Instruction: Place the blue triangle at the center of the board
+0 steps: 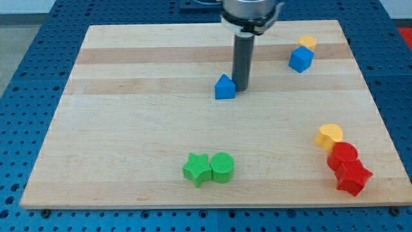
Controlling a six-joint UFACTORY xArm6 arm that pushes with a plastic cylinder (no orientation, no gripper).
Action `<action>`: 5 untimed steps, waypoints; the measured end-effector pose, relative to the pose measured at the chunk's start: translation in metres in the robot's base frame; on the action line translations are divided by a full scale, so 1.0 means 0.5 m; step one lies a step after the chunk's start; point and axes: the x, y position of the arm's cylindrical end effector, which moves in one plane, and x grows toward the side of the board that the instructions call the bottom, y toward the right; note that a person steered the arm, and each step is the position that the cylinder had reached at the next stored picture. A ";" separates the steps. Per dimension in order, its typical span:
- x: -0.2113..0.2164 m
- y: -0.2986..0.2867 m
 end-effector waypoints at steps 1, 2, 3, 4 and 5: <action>0.000 -0.050; 0.000 -0.060; 0.000 -0.007; 0.000 0.093; 0.000 0.234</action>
